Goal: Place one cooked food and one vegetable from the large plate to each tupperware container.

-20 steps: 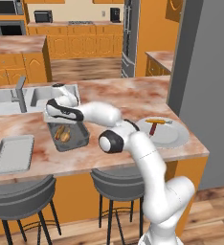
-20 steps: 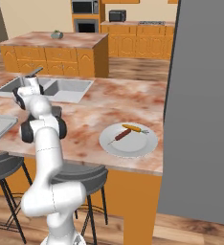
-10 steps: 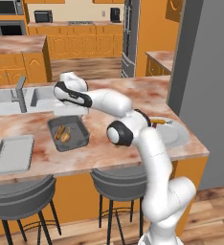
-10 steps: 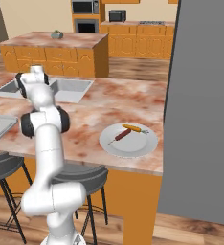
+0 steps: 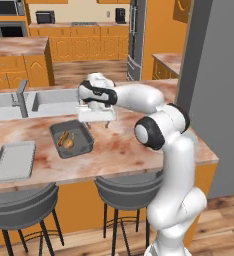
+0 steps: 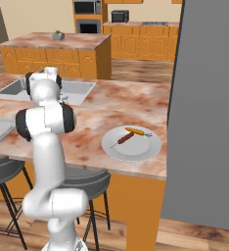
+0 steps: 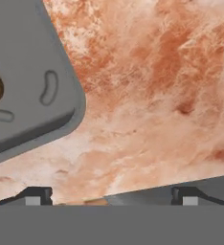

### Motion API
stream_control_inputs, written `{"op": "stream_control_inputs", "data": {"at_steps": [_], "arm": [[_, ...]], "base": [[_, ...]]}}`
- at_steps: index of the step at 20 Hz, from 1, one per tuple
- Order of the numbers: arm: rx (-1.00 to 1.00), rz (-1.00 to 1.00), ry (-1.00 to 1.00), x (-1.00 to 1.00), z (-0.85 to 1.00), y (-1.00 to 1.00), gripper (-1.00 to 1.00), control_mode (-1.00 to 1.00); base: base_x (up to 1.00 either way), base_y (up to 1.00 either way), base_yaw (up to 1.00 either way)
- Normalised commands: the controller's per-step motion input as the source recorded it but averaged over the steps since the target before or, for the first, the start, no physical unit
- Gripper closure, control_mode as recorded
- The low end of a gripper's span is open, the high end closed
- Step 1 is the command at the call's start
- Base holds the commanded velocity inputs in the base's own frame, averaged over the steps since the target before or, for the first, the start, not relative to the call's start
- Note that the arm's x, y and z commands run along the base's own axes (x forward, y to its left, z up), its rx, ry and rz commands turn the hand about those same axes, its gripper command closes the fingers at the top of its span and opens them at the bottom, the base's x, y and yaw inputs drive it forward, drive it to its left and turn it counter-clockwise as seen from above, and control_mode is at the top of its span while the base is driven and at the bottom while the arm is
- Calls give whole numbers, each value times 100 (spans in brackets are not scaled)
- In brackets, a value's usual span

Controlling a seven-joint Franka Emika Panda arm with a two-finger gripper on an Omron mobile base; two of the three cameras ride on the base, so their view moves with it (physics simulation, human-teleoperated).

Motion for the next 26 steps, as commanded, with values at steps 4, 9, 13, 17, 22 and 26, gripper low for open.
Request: {"op": "stream_control_inputs", "data": {"at_steps": [4,9,13,17,22,26], "arm": [[5,0,-1,-72,16,-100,-100,-100],[7,-7,-2,-44,34,-100,-100,-100],[1,-3,0,0,60,-100,-100,-100],[0,0,1,-6,11,-100,-100,-100],[0,0,0,-6,0,-94,-100,-100],[0,0,-1,-2,-1,-83,-100,-100]], "base": [[0,0,0],[0,0,0],[0,0,0],[0,0,0],[0,0,0],[0,0,0]]}}
